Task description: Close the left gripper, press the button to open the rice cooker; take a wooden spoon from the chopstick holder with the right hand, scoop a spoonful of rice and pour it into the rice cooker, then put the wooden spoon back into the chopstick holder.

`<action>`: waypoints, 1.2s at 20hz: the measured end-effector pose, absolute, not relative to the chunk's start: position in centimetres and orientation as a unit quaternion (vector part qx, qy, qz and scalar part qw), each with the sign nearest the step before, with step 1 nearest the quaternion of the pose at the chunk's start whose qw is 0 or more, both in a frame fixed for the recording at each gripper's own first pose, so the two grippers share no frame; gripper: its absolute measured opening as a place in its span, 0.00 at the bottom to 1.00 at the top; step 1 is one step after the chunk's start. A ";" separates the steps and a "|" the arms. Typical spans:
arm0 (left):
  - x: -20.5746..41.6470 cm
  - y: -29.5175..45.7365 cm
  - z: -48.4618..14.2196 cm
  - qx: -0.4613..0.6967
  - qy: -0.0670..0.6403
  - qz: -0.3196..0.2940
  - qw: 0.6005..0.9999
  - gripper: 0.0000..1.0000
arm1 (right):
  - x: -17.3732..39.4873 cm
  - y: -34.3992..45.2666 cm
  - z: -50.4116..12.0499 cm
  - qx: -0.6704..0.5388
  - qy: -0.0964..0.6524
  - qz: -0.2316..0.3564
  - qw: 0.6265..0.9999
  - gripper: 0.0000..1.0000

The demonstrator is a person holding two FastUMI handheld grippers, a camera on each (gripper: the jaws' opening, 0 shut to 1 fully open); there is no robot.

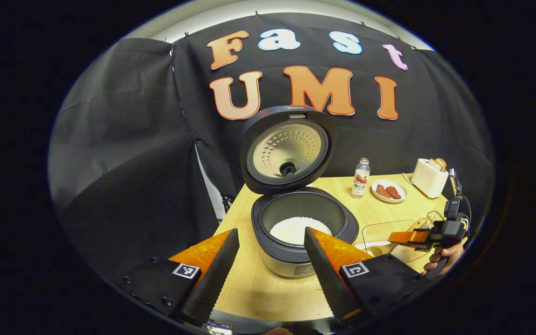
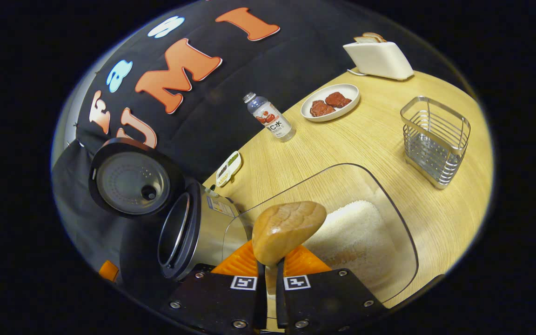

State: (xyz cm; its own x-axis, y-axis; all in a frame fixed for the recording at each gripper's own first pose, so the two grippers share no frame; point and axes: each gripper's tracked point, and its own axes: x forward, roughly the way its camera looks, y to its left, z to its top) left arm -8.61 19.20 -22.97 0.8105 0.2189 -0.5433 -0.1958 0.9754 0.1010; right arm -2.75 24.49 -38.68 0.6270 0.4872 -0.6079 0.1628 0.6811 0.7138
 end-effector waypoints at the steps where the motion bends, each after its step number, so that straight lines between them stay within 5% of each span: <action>1: -8.6 19.0 -23.0 0.021 0.289 0.108 0.951 0.92 | -2.7 24.2 -38.8 0.399 0.423 0.099 0.807 0.07; 16: -7.4 14.8 -22.0 0.041 0.274 0.075 0.958 0.92 | -0.3 16.4 -34.1 0.509 0.370 0.093 0.772 0.07; 17: -7.3 14.4 -21.9 0.041 0.269 0.073 0.959 0.99 | 0.0 15.9 -33.5 0.519 0.363 0.093 0.768 0.07; 18: -7.1 14.2 -21.4 0.043 0.262 0.073 0.961 0.92 | 0.1 15.6 -32.7 0.530 0.356 0.098 0.764 0.07; 19: -6.9 14.2 -21.0 0.046 0.255 0.075 0.963 0.99 | 0.3 15.5 -31.9 0.541 0.351 0.102 0.757 0.07; 24: -6.9 14.8 -20.4 0.039 0.242 0.093 0.965 0.99 | 1.4 15.3 -29.1 0.573 0.341 0.120 0.735 0.07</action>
